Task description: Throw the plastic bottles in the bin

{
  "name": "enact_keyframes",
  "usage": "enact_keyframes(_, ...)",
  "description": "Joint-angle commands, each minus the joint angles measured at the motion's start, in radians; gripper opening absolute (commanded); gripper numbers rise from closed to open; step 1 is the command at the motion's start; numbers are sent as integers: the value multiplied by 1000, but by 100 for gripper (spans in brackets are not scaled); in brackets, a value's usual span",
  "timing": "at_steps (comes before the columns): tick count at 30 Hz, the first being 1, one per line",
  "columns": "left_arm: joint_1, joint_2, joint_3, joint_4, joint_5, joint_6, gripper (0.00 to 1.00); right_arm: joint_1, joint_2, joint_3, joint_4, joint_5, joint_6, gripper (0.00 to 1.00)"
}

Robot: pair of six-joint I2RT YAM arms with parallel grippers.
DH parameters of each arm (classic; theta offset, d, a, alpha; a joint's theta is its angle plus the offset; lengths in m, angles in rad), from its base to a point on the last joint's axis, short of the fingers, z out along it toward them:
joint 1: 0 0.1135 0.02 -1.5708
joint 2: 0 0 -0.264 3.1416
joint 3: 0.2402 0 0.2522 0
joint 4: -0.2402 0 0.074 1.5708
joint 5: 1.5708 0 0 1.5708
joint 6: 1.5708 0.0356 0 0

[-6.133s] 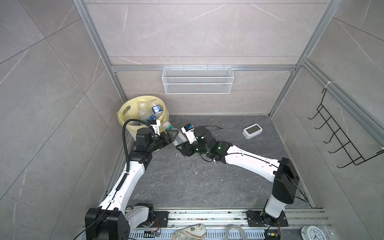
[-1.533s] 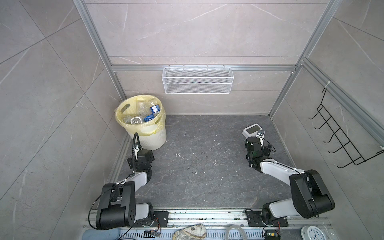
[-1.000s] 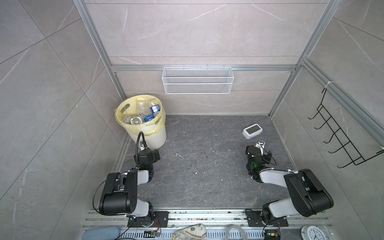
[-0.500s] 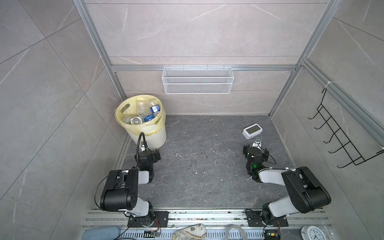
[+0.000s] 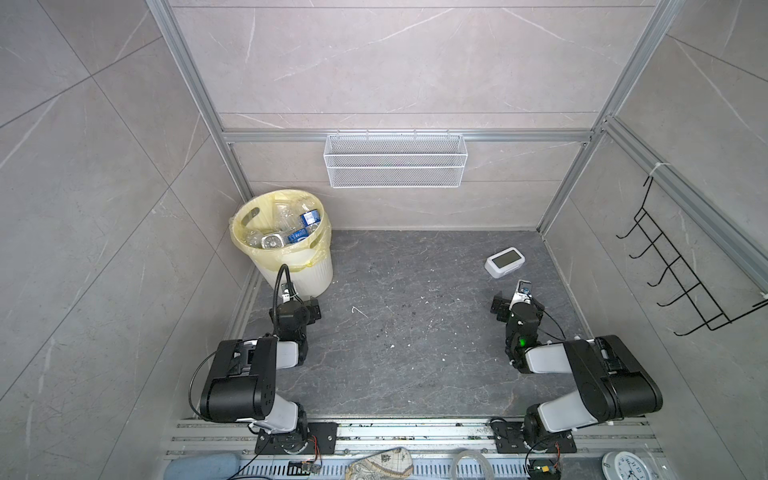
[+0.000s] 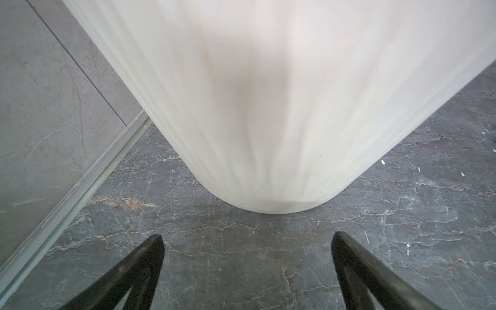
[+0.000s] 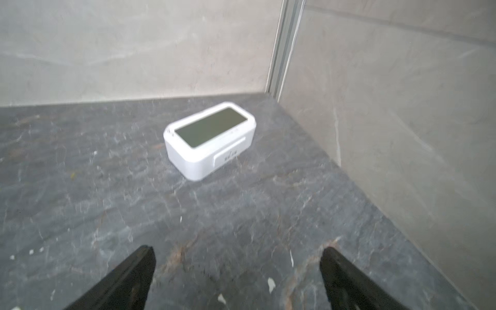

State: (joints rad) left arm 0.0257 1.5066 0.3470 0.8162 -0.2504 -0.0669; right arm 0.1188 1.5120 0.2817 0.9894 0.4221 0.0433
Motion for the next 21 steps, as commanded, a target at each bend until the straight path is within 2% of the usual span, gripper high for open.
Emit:
enact_keyframes(1,-7,-7,1,55,11,23,100,-7,29,11,81,-108,13,99)
enact_keyframes(3,-6,-8,0,55,11,24,100,-9,-1,55,-72,-115,32,99)
enact_keyframes(5,-6,-8,1,52,11,22,100,-8,17,39,-1,-104,15,99)
enact_keyframes(21,-6,-8,0,54,12,23,100,-14,11,50,-38,-130,25,99)
